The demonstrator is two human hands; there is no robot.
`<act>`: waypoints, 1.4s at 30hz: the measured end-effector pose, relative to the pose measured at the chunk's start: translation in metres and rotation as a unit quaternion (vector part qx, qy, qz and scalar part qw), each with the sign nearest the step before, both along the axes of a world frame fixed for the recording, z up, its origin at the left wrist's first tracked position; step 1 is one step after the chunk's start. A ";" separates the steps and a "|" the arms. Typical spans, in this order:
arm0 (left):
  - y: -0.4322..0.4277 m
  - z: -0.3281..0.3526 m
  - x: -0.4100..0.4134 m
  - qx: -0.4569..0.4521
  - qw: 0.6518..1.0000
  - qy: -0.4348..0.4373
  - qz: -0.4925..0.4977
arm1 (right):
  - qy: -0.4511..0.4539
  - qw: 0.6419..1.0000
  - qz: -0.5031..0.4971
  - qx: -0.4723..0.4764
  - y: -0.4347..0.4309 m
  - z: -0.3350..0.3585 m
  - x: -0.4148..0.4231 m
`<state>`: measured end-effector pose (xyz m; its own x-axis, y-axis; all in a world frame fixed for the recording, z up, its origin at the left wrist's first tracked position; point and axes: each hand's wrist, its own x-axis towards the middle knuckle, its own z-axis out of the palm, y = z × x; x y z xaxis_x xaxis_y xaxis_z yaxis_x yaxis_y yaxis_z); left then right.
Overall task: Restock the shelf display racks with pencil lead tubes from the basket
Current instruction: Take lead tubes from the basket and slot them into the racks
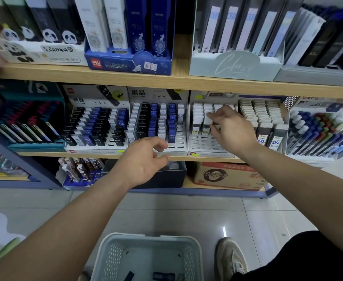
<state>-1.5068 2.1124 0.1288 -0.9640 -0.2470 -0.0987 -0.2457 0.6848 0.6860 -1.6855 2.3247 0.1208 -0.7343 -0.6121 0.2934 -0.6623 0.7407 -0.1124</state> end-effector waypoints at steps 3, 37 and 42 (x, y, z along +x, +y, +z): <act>-0.003 0.001 0.007 -0.006 1.000 -0.002 -0.003 | -0.020 1.000 -0.019 0.012 0.001 0.004 0.004; -0.045 -0.146 0.260 -0.027 0.952 -0.304 0.011 | -0.455 0.827 0.228 0.236 -0.088 -0.332 0.315; -0.056 -0.152 0.260 -0.005 0.953 -0.300 0.034 | -0.431 0.839 0.225 0.242 -0.087 -0.346 0.318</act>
<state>-1.2466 2.0567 -0.0235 -0.7159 -0.3117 -0.6248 -0.6367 0.6587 0.4009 -1.3678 2.2379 -0.2248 -0.2071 -0.7787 -0.5922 -0.7145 0.5339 -0.4521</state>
